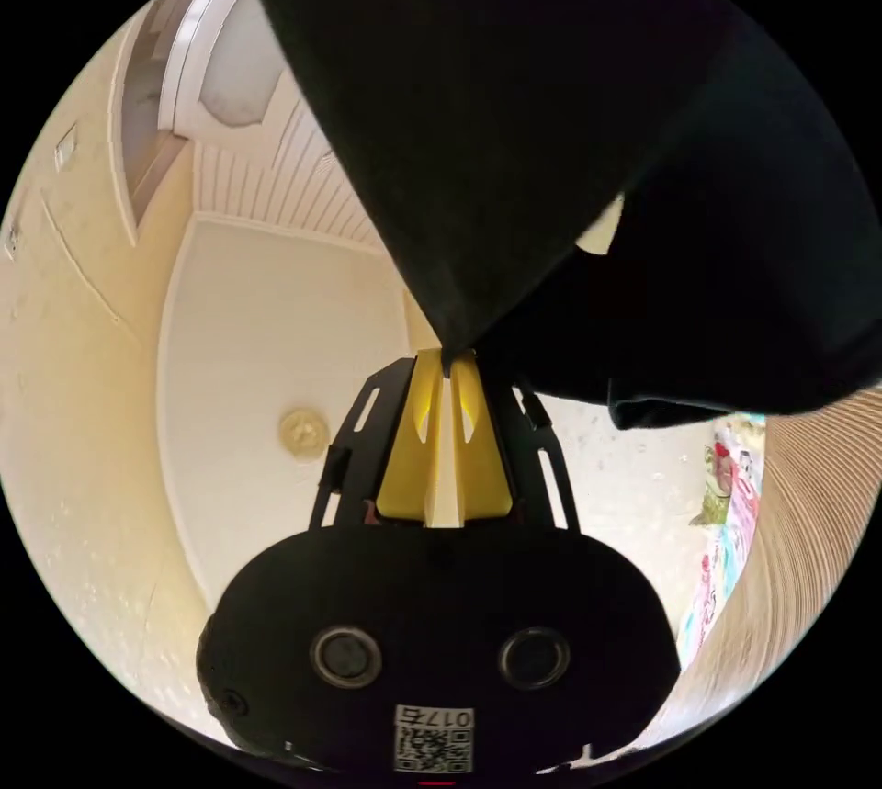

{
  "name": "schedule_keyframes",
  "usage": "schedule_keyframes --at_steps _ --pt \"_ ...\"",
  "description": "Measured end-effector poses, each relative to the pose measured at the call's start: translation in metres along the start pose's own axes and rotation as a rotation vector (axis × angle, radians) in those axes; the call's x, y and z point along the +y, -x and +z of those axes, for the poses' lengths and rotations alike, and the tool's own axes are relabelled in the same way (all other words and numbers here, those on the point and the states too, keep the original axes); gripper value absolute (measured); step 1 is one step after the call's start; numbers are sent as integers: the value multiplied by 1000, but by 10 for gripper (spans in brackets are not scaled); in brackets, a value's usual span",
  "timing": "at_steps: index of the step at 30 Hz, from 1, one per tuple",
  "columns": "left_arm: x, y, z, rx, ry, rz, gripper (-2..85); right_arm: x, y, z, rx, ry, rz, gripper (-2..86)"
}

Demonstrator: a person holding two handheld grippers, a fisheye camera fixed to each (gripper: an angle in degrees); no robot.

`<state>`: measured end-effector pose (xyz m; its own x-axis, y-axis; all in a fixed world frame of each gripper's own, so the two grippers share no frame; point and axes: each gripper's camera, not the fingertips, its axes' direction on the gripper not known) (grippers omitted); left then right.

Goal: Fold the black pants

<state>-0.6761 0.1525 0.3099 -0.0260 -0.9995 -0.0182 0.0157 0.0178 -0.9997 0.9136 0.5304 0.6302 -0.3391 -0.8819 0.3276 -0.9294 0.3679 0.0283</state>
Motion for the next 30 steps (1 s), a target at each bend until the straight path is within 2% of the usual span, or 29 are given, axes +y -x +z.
schedule_keyframes --at_steps 3,8,10,13,17,18,19,23,26,27,28,30 --pt "-34 -38 6 92 27 193 -9 40 30 33 -109 142 -40 4" --pt "-81 -122 34 377 214 510 -7 114 66 84 -225 368 -65 0" --pt "-91 -173 49 491 338 653 -3 145 73 107 -273 462 -64 -1" --pt "-88 -238 70 545 494 793 13 202 77 144 -383 584 -49 -2" --pt "-66 -304 111 583 721 868 84 289 60 184 -431 712 25 -3" --pt "-53 -322 130 608 840 874 100 314 51 190 -430 738 55 -3" --pt "-40 -337 149 615 955 870 112 327 45 191 -418 743 71 -3" --pt "-7 -362 195 596 1186 766 125 419 -4 194 -424 830 171 -6" --pt "14 -360 235 660 1392 525 159 481 -37 191 -479 841 251 -8" --pt "21 -353 248 728 1458 364 175 503 -49 189 -478 851 274 -8" --pt "25 -343 258 778 1493 202 187 513 -55 188 -482 859 287 -8" --pt "27 -329 265 794 1492 47 201 555 -75 187 -528 901 332 -8"
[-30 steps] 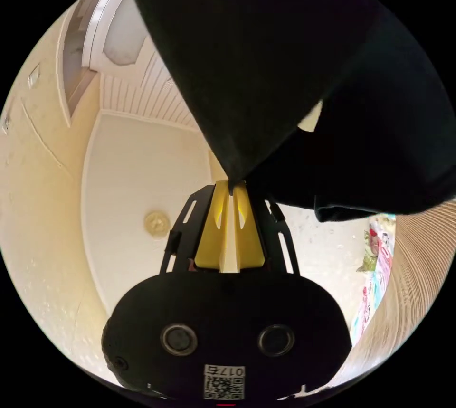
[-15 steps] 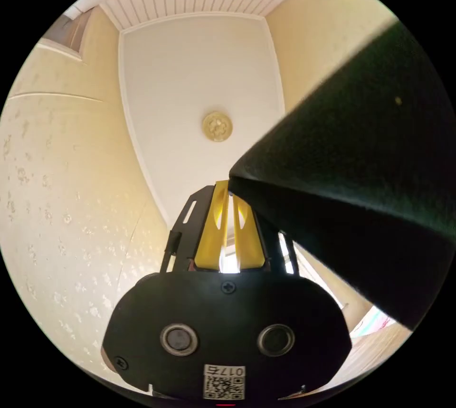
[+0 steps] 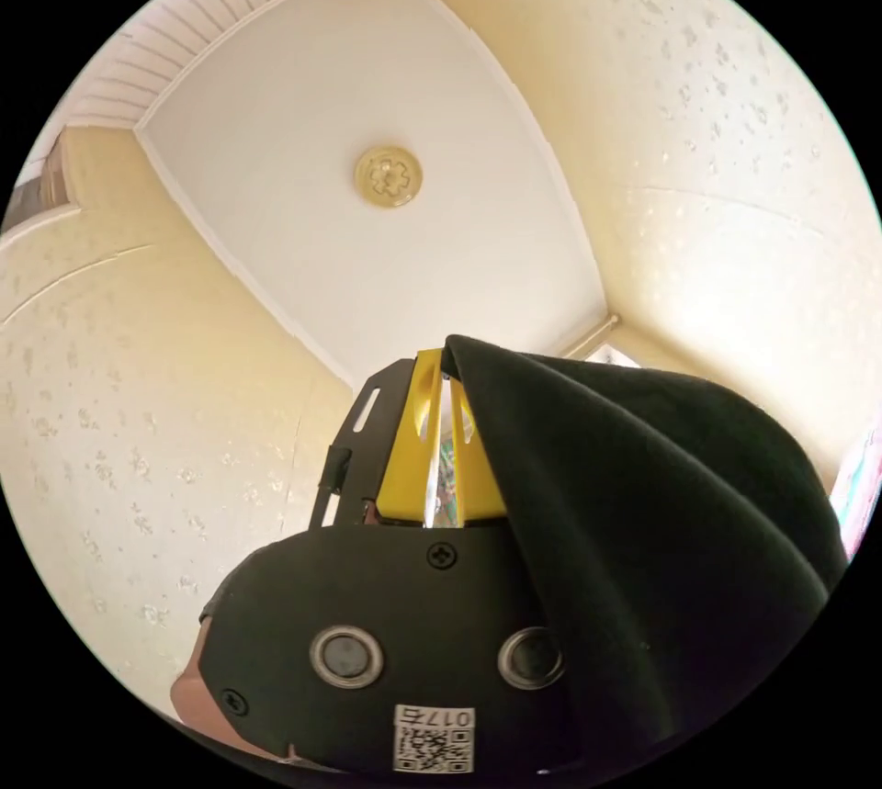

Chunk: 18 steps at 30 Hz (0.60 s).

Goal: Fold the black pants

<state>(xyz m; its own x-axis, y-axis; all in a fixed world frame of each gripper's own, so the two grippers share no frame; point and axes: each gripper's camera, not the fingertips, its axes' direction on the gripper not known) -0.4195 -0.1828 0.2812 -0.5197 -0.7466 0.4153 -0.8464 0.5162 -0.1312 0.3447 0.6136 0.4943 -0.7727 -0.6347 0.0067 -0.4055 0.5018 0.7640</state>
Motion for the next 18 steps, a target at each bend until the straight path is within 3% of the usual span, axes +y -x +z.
schedule_keyframes --at_steps 9,14,18 --pt "2 4 -89 256 -365 97 229 74 -89 67 -208 186 77 -9" --pt "-27 14 -75 372 -310 139 236 116 -130 95 -301 300 147 -9" --pt "-55 34 -43 350 -197 179 132 150 -170 97 -350 371 213 -9"
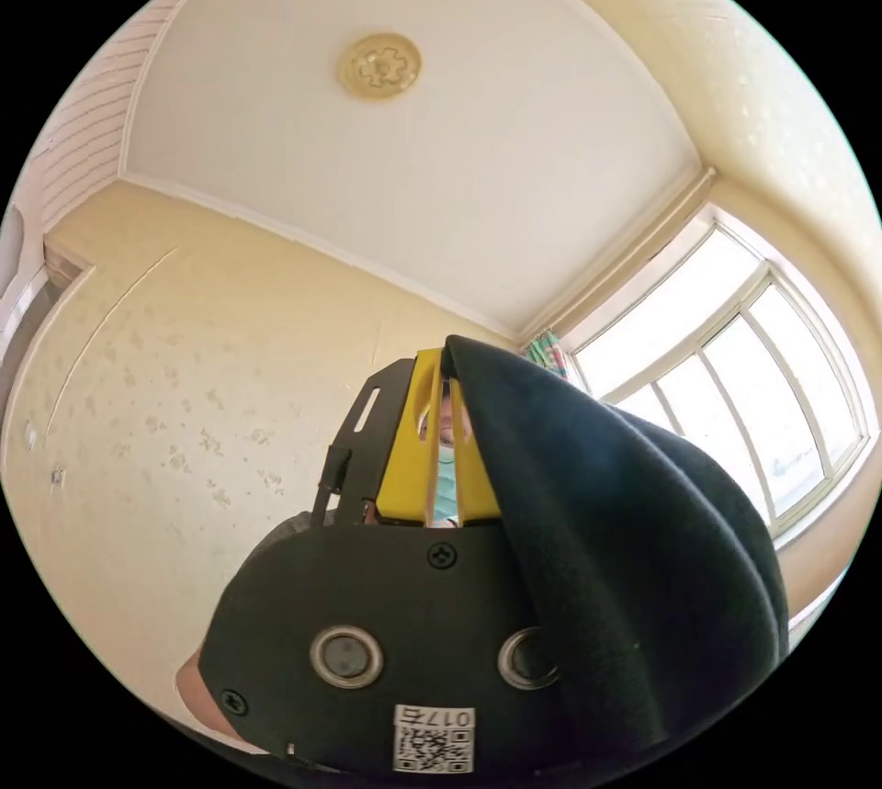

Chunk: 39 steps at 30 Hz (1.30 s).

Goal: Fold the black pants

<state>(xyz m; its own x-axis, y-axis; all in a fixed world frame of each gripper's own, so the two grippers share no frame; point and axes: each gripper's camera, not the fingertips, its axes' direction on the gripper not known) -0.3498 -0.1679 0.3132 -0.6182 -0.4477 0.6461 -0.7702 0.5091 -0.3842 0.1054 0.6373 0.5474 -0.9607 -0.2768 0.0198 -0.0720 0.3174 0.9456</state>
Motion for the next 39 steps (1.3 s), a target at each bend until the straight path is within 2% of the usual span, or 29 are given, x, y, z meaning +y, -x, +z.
schedule_keyframes --at_steps 1,6,8,10,11,12,13,15,16,17,18,19,20,22,23,25,26,28,30,33,37,39 --pt "0 10 -3 -18 -24 26 90 4 -6 -3 -11 -9 10 -8" --pt "4 28 -36 27 -132 223 45 33 1 -53 3 -49 -21 -6" --pt "14 14 -44 51 -96 426 31 44 17 -78 42 -39 -54 -4" --pt "52 -27 -50 49 0 838 19 53 37 -101 153 37 -78 -1" --pt "66 -38 -50 18 26 951 18 62 46 -119 249 76 -56 0" --pt "98 -57 -47 -75 72 1166 14 75 50 -141 349 78 15 1" --pt "131 -72 -38 -253 96 1341 11 82 51 -152 404 77 60 2" --pt "182 -81 -15 -445 177 1589 6 120 51 -197 620 62 195 4" --pt "208 -80 1 -513 233 1699 5 130 48 -207 656 58 228 5" --pt "218 -78 8 -520 269 1744 4 152 40 -225 693 45 305 6" --pt "234 -71 20 -473 380 1821 3 173 27 -239 691 48 372 7" --pt "245 -63 29 -348 502 1861 3 184 19 -245 677 52 389 8" --pt "250 -58 33 -263 560 1872 3 205 4 -252 635 63 394 9" --pt "267 -35 42 119 770 1909 5 242 -26 -266 562 53 418 13" --pt "271 -29 44 208 810 1911 5 269 -51 -280 549 13 500 16" --pt "288 -3 51 534 963 1900 9 305 -82 -296 609 -17 625 22" --pt "291 3 54 598 998 1883 9 324 -101 -301 698 21 730 27" --pt "305 31 67 840 1112 1789 12 346 -124 -302 841 160 910 35" --pt "314 55 81 979 1196 1686 12 358 -129 -298 980 281 954 49" --pt "328 105 102 1110 1250 1552 14 348 -108 -293 1066 208 788 86" --pt "339 197 142 1173 1311 1366 15 328 -122 -266 1125 296 635 159" --pt "337 242 165 1184 1321 1250 15 314 -148 -244 1084 379 524 199"
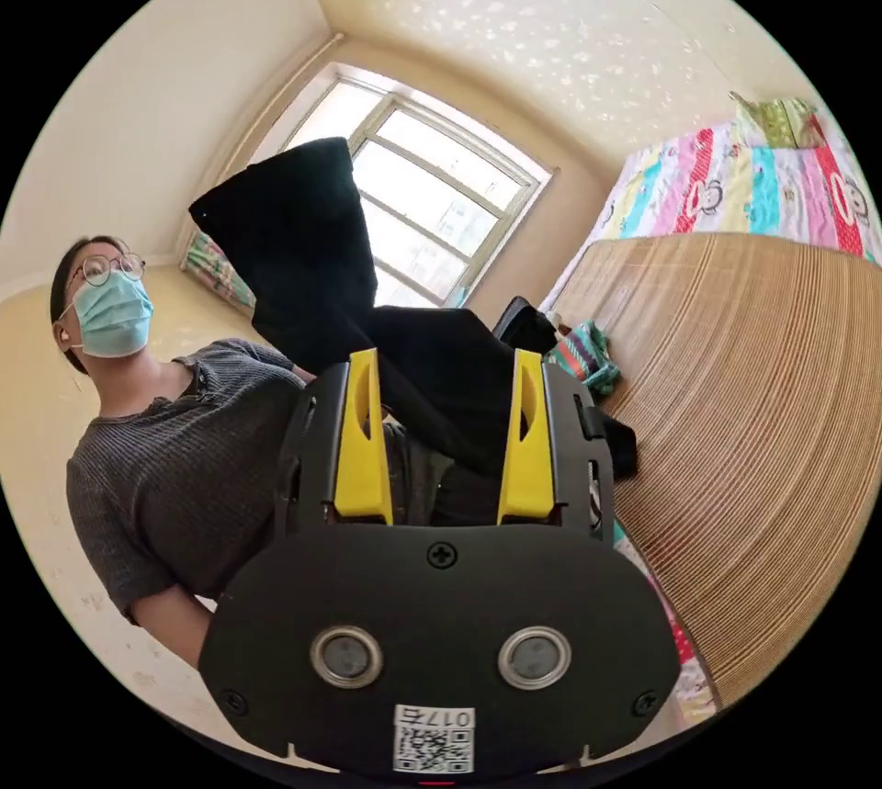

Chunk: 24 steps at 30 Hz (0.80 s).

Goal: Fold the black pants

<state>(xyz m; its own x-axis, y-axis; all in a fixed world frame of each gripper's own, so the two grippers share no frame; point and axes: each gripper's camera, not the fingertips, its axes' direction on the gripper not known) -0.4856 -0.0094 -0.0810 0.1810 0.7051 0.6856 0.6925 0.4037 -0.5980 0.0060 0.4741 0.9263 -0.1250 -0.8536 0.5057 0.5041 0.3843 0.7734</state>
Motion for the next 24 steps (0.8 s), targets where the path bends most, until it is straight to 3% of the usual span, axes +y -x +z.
schedule_keyframes --at_steps 4,6,7,9,12,16,21,24 --pt "105 51 -9 18 -220 -217 13 -34 13 19 -309 -46 -262 227" --pt "138 60 -13 26 -303 -259 12 -45 12 20 -555 -129 -394 206" --pt "155 64 -12 36 -338 -277 11 -47 11 23 -584 -127 -403 194" --pt "169 69 -9 17 -346 -317 11 -52 14 30 -708 -101 -468 87" --pt "169 58 2 -106 -254 -336 9 -48 22 19 -756 -157 -503 57" --pt "145 40 13 -441 0 -514 7 -62 69 -17 -555 -159 -524 33" --pt "100 27 53 -1039 417 -629 13 -90 206 -85 65 -183 -581 21" --pt "91 47 93 -1312 669 -637 12 -102 285 -80 319 -141 -631 19"
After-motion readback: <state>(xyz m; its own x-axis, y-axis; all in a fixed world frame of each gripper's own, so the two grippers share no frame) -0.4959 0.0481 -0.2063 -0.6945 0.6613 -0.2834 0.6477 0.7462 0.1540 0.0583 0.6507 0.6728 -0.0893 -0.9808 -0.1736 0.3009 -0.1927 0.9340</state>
